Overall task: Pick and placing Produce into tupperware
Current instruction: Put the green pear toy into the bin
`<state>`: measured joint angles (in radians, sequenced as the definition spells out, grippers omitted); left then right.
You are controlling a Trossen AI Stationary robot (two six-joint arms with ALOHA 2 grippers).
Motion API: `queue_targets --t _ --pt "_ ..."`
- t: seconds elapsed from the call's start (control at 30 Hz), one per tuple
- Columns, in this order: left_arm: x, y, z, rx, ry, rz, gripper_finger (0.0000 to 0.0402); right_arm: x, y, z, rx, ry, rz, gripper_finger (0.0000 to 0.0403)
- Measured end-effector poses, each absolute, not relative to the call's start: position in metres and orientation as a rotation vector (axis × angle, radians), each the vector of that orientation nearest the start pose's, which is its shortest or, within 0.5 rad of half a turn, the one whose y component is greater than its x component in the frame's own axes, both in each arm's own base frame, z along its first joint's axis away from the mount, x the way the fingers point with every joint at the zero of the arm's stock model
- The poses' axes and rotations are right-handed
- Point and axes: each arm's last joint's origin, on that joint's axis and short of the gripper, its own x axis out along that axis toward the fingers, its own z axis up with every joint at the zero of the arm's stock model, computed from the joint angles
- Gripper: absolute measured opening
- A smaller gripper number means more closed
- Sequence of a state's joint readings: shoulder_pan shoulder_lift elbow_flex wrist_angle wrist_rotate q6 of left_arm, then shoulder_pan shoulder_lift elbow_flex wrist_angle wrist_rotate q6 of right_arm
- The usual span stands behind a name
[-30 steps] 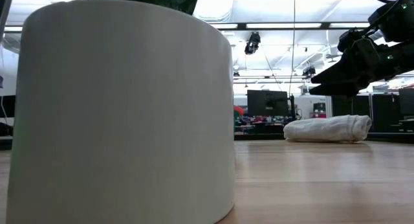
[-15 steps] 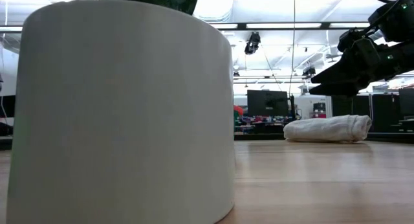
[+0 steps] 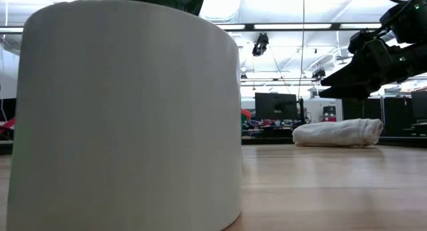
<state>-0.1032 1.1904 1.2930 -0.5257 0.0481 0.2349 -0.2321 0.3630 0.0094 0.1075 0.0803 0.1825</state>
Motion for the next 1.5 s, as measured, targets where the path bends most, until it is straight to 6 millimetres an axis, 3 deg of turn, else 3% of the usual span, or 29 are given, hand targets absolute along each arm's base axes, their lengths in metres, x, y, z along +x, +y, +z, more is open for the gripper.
queue_targets --t 0.2,0.3,0.87,1.2,1.5 --pt "0.235 -0.068 0.384 0.261 0.486 -0.049 0.0381 0.114 -0.029 0.145 0.206 0.216 -0.333 0.0327" --pt "0.228 -0.085 0.384 0.204 0.481 -0.058 0.0381 0.114 -0.029 0.145 0.223 0.213 -0.334 0.0327" --pt "0.2 -0.15 0.35 -0.131 0.667 -0.028 0.0381 0.114 -0.029 0.145 0.253 0.209 -0.33 0.0327" --pt "0.179 -0.201 0.318 -0.405 0.842 0.076 0.0381 0.114 -0.029 0.146 0.285 0.199 -0.34 0.0327" --pt "0.186 -0.239 0.272 -0.549 0.982 0.223 0.0381 0.115 -0.029 0.148 0.283 0.171 -0.337 0.0327"
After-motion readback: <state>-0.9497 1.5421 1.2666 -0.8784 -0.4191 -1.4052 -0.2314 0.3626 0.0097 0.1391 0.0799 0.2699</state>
